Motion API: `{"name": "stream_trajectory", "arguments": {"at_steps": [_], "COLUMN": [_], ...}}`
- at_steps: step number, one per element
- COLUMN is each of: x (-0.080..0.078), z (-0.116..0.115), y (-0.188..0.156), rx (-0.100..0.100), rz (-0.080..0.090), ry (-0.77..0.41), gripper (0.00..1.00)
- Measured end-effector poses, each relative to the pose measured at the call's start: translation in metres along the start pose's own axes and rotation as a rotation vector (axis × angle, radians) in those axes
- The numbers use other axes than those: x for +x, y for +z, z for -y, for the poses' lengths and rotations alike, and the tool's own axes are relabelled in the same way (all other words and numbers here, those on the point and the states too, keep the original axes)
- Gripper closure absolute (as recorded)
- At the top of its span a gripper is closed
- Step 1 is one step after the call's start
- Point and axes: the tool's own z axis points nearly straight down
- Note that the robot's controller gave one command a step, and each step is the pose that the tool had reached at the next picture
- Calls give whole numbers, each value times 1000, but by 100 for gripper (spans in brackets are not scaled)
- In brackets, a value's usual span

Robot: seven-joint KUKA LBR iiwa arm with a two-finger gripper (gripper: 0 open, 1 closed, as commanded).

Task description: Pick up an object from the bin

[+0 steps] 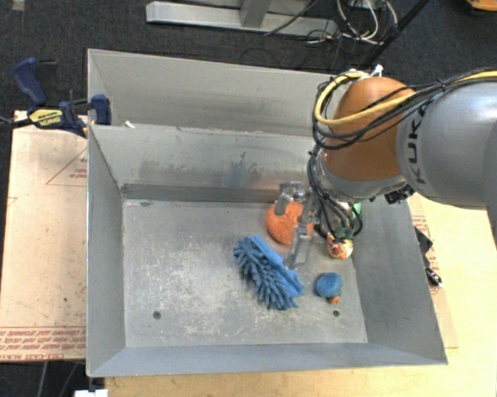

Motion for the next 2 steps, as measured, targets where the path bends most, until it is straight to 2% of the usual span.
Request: {"name": "stream_trajectory", "arguments": {"at_steps": [1,2], "x": [5,16], "z": [11,-29], "y": [8,25], "rx": [5,2], "rz": [1,3], "ry": [-8,0], "gripper": [0,0]}}
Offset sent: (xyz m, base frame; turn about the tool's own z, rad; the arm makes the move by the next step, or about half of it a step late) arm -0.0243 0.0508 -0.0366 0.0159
